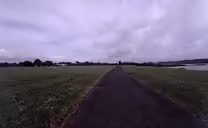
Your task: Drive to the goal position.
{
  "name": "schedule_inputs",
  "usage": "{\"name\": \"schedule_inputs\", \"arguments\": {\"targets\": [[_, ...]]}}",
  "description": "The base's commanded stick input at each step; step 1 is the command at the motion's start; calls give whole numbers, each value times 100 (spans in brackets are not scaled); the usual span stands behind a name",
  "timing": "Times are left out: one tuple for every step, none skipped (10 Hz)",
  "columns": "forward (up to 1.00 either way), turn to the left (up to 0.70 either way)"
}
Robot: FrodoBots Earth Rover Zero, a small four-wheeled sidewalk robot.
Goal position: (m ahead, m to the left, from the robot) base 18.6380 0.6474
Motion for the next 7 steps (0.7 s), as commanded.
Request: {"name": "schedule_inputs", "arguments": {"targets": [[45, 0], [45, 0], [45, 0], [45, 0], [45, 0], [45, 0], [45, 0]]}}
